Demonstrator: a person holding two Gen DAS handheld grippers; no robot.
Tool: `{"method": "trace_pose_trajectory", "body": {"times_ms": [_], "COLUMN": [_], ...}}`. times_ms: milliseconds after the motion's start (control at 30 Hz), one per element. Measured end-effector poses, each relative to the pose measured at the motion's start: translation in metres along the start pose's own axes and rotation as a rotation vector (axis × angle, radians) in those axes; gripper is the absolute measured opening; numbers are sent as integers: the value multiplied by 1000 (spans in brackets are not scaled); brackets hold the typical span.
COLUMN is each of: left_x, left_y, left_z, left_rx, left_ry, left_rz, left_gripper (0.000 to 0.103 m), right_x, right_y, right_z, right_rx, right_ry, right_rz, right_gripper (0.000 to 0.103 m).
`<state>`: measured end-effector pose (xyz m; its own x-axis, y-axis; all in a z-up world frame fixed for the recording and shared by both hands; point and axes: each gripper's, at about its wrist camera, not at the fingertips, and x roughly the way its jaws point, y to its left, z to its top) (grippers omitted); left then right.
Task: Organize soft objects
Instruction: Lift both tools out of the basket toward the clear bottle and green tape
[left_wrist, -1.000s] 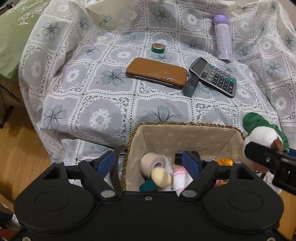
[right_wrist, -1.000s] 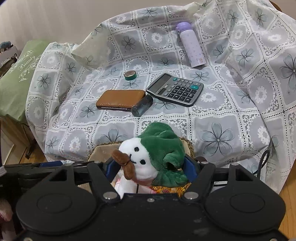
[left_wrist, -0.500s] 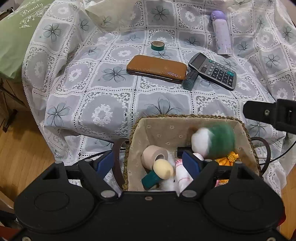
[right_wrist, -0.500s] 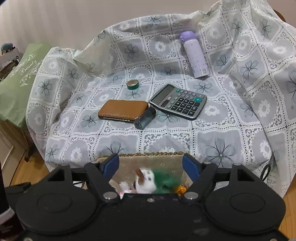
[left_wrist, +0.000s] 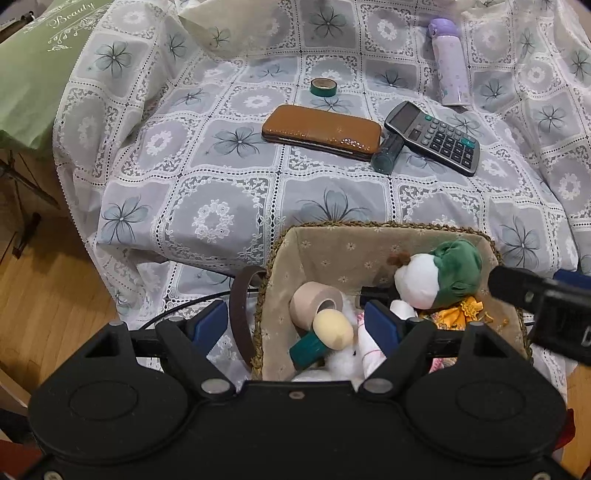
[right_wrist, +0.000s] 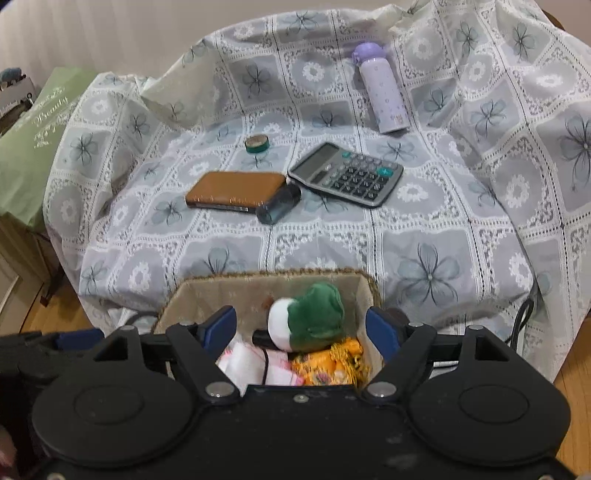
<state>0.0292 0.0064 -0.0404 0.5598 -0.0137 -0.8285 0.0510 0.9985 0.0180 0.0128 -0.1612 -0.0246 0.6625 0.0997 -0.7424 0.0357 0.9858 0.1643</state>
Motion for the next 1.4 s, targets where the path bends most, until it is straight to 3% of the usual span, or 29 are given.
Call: {"method": "trace_pose_trajectory", "body": {"times_ms": [667,733,800,1033,1400], "left_x": [0,0,-1,-3,4], "left_y": [0,0,-1,1,3], "left_z": [-2,-3,-3,-2,7], "left_rx": [8,12,12,12,23], "left_ry": [11,12,9,-5,0], "left_rz": [26,29,33,34,33], "left_gripper": [78,81,92,92,92], "right_x": [4,4,5,6,4], "right_y": [1,1,1,0,-4], "right_z": [-10,-10,-11,-9,9], "right_rx": [1,0,-1,-1,-32], "right_ry": [31,35,36,41,-22], "right_rz": [-9,-12,-13,-23,-42], "right_gripper": [80,81,81,85,91]}}
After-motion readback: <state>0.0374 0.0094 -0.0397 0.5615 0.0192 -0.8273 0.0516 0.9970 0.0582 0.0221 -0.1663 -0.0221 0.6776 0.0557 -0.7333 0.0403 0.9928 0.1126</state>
